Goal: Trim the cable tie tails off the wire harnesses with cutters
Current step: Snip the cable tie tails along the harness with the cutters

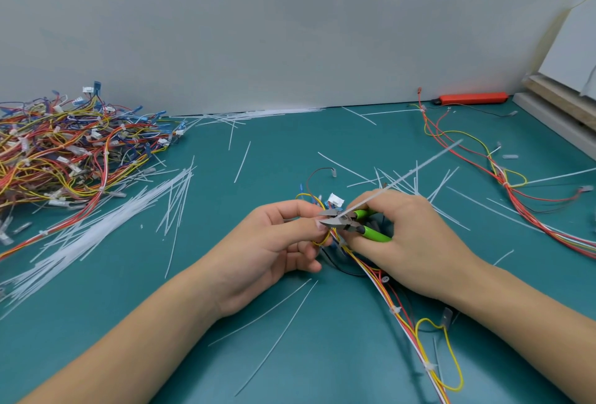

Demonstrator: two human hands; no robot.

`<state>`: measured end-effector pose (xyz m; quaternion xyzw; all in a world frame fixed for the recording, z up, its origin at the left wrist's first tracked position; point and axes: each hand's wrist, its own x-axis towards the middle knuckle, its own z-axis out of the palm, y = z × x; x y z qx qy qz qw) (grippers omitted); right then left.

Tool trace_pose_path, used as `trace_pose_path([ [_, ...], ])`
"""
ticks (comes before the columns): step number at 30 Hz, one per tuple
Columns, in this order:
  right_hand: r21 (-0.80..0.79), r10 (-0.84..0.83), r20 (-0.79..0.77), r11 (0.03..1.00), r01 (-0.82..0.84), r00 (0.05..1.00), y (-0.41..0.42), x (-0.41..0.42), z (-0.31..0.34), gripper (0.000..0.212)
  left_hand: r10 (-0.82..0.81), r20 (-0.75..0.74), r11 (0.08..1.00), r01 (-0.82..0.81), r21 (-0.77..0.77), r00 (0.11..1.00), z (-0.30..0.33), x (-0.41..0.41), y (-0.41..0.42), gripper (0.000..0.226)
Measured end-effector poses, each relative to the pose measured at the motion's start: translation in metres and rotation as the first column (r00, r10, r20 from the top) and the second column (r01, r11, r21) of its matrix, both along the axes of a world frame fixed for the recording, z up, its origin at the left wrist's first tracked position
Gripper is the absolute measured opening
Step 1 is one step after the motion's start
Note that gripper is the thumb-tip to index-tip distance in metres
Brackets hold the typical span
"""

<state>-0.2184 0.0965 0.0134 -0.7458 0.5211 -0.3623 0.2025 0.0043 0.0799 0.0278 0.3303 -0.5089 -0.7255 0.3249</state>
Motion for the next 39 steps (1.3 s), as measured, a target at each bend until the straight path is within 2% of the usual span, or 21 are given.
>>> trace_pose_path([
  [7, 0.011, -0.007, -0.004, 1.000, 0.007, 1.000, 0.0014, 0.0010, 0.0024, 0.014, -0.007, 0.000, 1.000, 0.007, -0.009, 1.000, -0.0007, 0.0004, 0.0000, 0.006],
  [13, -0.005, -0.008, -0.067, 1.000, 0.007, 0.998, 0.0018, 0.0011, 0.0056, 0.004, -0.018, 0.006, 1.000, 0.018, -0.018, 1.000, -0.0004, 0.0001, -0.0001, 0.005],
  [18, -0.024, -0.082, -0.111, 0.996, 0.080, 0.990, 0.0026, 0.0008, 0.0051, 0.031, -0.024, -0.003, 1.000, 0.024, -0.018, 1.000, -0.0003, 0.0000, -0.0002, 0.003],
  [21, -0.010, -0.087, -0.140, 0.996, 0.086, 0.986, 0.0026, 0.0016, 0.0042, 0.035, -0.033, -0.001, 0.999, 0.033, -0.027, 0.999, 0.0000, 0.0002, 0.0005, 0.003],
  [24, -0.009, -0.078, -0.119, 0.997, 0.077, 0.990, 0.0022, 0.0016, 0.0037, 0.028, -0.026, -0.005, 0.999, 0.026, -0.021, 1.000, 0.0001, 0.0002, 0.0007, 0.003],
  [28, -0.005, -0.011, -0.071, 1.000, 0.011, 0.997, 0.0023, 0.0033, 0.0043, 0.008, -0.014, -0.008, 1.000, 0.014, -0.009, 1.000, 0.0003, 0.0005, -0.0001, 0.004],
  [39, -0.026, -0.033, -0.059, 0.999, 0.031, 0.998, 0.0024, 0.0026, 0.0028, 0.016, -0.015, 0.009, 1.000, 0.015, -0.016, 1.000, 0.0000, -0.0005, -0.0001, 0.006],
])
